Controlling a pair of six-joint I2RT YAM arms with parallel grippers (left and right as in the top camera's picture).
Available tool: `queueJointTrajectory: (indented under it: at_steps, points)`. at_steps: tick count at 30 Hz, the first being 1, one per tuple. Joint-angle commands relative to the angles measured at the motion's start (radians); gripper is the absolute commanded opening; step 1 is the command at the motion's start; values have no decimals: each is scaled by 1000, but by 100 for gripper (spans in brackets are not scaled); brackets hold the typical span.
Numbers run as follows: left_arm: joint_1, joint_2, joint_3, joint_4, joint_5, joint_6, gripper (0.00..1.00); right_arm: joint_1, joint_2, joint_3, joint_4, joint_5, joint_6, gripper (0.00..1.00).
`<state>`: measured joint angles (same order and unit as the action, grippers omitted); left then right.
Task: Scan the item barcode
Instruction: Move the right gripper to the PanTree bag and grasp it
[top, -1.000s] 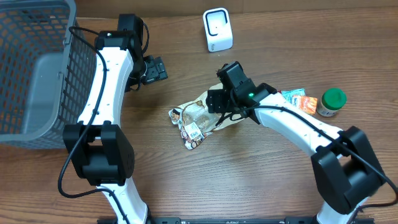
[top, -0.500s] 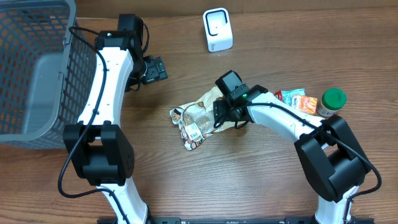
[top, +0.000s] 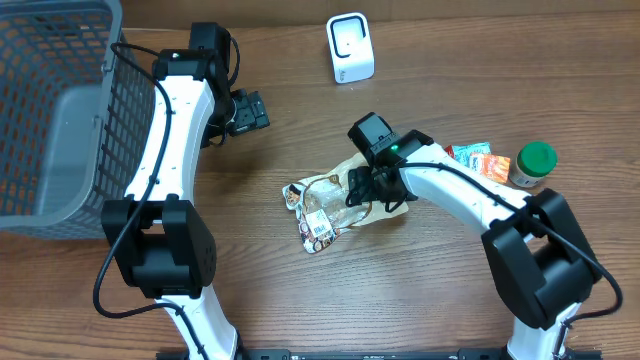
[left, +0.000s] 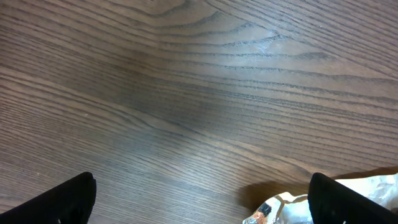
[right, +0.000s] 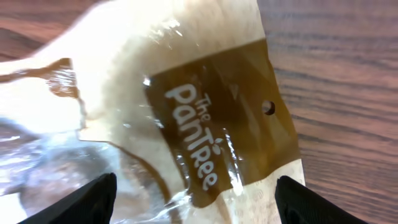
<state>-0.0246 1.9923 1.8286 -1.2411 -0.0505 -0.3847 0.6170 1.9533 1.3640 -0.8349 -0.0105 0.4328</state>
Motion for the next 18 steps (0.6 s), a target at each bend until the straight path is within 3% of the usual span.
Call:
queueJointTrajectory:
  at_steps: [1,18]
  points:
    - [-2,1,18,0,-12,15,100,5,-42,35,10,9,-45,83]
    - [-2,1,18,0,-12,15,100,47,101,-23,61,126,-119,77]
